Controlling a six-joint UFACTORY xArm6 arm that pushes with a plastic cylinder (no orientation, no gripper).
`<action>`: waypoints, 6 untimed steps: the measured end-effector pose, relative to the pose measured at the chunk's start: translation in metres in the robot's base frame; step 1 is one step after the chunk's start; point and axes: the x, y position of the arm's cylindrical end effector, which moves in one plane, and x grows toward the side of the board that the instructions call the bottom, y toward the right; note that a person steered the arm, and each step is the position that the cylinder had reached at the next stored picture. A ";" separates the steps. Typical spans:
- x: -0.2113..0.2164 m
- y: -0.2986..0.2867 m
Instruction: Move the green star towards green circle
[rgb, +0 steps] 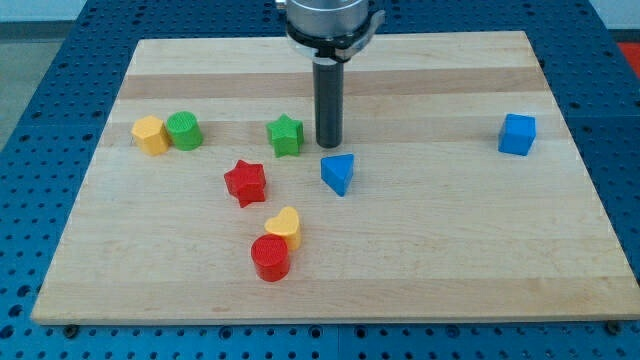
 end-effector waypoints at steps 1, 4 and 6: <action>0.001 -0.026; 0.008 -0.094; 0.010 -0.118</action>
